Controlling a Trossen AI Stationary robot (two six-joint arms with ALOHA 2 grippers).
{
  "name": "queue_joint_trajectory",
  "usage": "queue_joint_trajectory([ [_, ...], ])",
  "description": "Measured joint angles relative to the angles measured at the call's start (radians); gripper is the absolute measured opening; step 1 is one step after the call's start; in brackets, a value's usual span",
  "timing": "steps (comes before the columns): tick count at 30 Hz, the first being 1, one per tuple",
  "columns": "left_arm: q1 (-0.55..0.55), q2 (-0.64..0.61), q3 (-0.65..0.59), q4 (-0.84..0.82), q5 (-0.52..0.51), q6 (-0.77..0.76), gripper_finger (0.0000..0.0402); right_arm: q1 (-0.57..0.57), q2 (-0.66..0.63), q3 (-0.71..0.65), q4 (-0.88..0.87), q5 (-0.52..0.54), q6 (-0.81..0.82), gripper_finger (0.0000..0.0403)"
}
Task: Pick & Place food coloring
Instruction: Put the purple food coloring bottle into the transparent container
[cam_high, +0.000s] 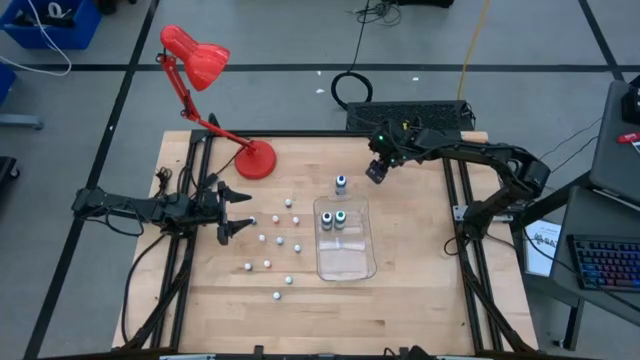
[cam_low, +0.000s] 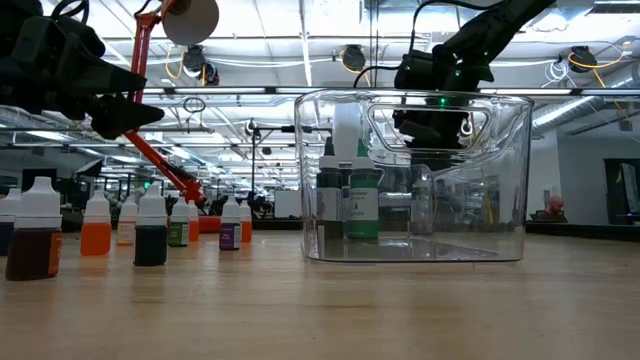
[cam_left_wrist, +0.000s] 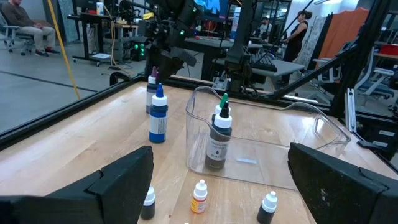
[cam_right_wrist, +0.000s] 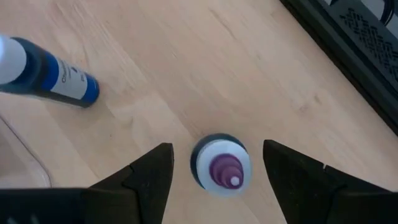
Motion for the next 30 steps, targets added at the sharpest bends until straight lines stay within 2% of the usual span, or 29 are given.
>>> queue_joint_trajectory([
  [11,0.0,0.0,0.0,0.0,0.0,0.0,0.0365,-0.018,0.0,0.0,-0.014,0.002,-0.004,0.0229],
  [18,0.0,0.0,0.0,0.0,0.0,0.0,0.0365,-0.02,0.003,0.0,-0.011,0.002,-0.011,0.0188],
  [25,0.0,0.0,0.0,0.0,0.0,0.0,0.0365,-0.028,0.005,-0.027,0.047,0.003,-0.034,0.0106],
  [30,0.0,0.0,0.0,0.0,0.0,0.0,0.0365,-0.038,0.001,-0.064,0.098,0.003,-0.05,0.0106],
])
